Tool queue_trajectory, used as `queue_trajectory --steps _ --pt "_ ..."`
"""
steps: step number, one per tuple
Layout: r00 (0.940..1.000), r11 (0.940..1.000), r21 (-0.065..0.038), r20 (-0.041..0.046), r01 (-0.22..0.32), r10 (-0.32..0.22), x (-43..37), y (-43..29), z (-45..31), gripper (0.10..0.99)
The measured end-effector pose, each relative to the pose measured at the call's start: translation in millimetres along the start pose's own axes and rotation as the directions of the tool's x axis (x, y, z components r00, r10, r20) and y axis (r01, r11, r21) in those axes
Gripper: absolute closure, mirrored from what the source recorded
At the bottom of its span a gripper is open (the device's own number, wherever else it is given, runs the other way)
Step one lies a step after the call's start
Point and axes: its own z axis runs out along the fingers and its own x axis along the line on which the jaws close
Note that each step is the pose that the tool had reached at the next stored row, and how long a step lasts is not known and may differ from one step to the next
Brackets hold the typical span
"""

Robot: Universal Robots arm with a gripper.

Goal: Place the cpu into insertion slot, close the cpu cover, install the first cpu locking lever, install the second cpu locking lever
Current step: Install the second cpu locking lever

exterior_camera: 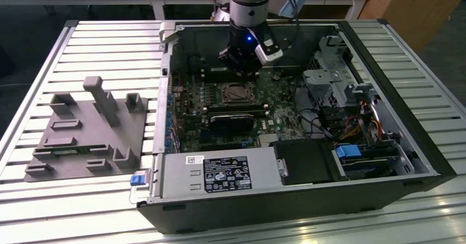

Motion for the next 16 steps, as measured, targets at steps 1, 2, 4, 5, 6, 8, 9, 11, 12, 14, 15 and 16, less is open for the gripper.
queue_trajectory --steps 1,2,4,5,6,8,9,11,12,14,15,16 --pt "1.0 1.0 0.0 0.0 0.0 0.0 -0.1 0.0 -1.4 0.98" --pt "1.0 1.0 0.0 0.0 0.0 0.0 -0.1 0.0 -2.7 0.98" --pt "1.0 1.0 0.003 0.0002 0.0 0.0 -0.3 0.1 -7.7 0.98" --pt "1.0 1.0 0.004 0.0002 0.0 0.0 -0.4 0.1 -8.5 0.98" --pt "1.0 1.0 0.005 0.0002 0.0 0.0 -0.4 0.0 -8.8 0.98" --pt "1.0 1.0 0.005 0.0003 0.0 0.0 -0.4 -0.7 -8.9 0.98" --pt "1.0 1.0 0.005 0.0003 0.0 0.0 -0.4 -1.3 -8.9 0.98" --pt "1.0 1.0 0.005 0.0003 0.0 0.0 -0.5 -2.7 -9.0 0.98" --pt "1.0 1.0 0.005 0.0002 0.0 0.0 -0.6 -3.6 -9.0 0.98" --pt "1.0 1.0 0.005 0.0003 0.0 0.0 -0.7 -5.4 -9.0 0.98" --pt "1.0 1.0 0.005 0.0003 0.0 0.0 -0.7 -6.4 -9.0 0.98" --pt "1.0 1.0 0.005 0.0003 0.0 0.0 -0.8 -7.6 -9.0 0.98"
